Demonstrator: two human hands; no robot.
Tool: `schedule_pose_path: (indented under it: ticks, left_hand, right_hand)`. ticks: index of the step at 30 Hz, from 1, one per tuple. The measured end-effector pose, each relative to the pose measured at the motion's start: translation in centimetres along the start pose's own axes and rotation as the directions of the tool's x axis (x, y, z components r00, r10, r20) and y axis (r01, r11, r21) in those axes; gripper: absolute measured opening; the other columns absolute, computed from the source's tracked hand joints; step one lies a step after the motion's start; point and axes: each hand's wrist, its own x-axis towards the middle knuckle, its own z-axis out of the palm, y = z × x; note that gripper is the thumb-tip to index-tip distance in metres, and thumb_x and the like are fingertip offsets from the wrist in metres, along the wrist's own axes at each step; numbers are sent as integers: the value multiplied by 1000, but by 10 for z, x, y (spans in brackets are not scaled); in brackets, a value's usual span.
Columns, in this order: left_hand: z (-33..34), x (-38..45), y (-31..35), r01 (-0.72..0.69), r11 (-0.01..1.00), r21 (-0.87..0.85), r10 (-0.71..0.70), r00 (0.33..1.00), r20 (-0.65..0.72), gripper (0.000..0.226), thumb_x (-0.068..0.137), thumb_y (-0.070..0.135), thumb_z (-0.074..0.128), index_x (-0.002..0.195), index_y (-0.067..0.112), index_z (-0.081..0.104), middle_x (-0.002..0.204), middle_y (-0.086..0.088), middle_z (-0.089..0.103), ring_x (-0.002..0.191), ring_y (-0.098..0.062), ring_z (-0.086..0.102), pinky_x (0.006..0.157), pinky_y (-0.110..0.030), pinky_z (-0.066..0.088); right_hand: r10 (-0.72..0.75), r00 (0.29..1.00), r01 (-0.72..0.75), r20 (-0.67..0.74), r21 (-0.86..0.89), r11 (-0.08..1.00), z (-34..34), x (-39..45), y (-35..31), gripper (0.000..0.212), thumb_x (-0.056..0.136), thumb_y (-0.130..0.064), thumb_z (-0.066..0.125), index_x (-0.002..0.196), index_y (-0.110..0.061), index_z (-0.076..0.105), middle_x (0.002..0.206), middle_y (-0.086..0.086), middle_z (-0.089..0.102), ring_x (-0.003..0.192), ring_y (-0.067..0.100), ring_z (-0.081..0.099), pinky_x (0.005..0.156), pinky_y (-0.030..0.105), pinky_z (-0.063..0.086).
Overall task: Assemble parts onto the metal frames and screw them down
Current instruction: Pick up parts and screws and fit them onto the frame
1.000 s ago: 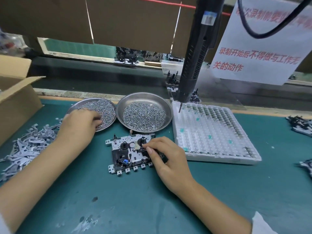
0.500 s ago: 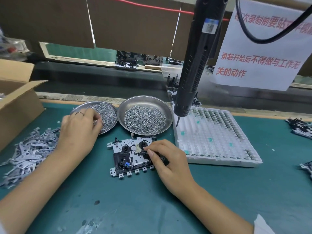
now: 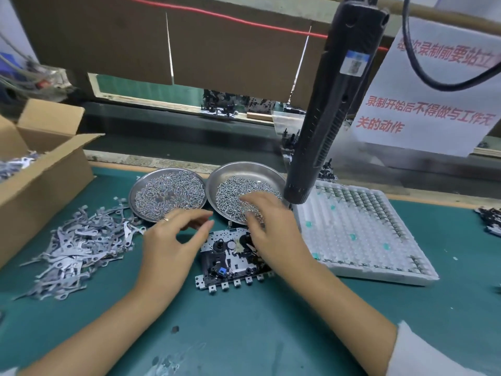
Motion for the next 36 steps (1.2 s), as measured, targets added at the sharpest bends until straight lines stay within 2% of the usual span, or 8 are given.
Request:
schedule_pose_path:
  ticks: [4,7,12,16,22,25,29,36]
  left_hand:
    - [-1,-1,-1,-19,1000,3,19,1000,-19,15,81,6,70,91,17,72,90,12,66,86,2,60,78,-3,39]
    - [0,-1,-2,3,1000,-18,-4,999,-38,13,82,6,70,90,16,72,88,11,66,84,1,61,77,-4,40]
    - [1,0,-2,7,1000,-30,-8,1000,-29,12,81,6,71,90,14,73,87,9,67,83,0,61,76,-4,40]
    - [1,0,-2,-18,1000,-22,18,1000,-21,11,80,4,72,89,12,73,86,9,66,82,2,59,75,-3,40]
    - [2,0,-2,-17,999,-41,16,1000,-13,12,79,6,73,88,15,72,83,10,66,78,-1,60,73,-4,41]
    - [2,-1,-2,0,998,-55,0,1000,-10,12,79,9,73,86,19,71,81,11,67,77,-4,61,73,-4,41]
    - [2,-2,-1,-12,999,-42,12,1000,-3,12,79,9,73,84,20,71,81,11,67,77,-2,61,73,-4,40]
    - [2,-2,0,-70,998,0,70,998,12,12,80,6,72,88,14,73,86,16,65,82,4,60,77,-5,40]
  right_hand:
    - [240,957,-196,165,-248,949,9,33,10,48,97,-18,50,143,-16,37,146,9,38,132,25,37,107,32,30]
    - [343,905,-234,251,-379,895,9,50,14,42,95,-24,58,134,-11,52,137,12,51,124,26,47,103,34,37]
    - [334,929,-273,161,-311,910,6,50,18,18,87,-9,67,104,-5,73,109,13,69,96,24,65,86,31,49]
    - [273,953,-229,135,-270,935,8,47,21,12,84,5,60,88,6,71,93,25,67,92,35,63,83,44,51]
    - [187,982,-183,15,-159,970,7,38,25,22,85,8,59,97,-4,74,95,11,73,90,22,65,85,37,51]
    - [225,972,-213,64,-159,964,6,38,28,31,85,11,56,107,-5,70,99,12,71,85,16,64,87,32,51]
    - [213,972,-189,100,-204,960,5,39,26,29,78,16,48,97,7,68,97,22,69,95,34,63,85,48,51]
    - [297,934,-232,197,-295,927,2,41,26,24,93,-7,57,112,-15,69,110,6,69,106,24,60,91,38,49]
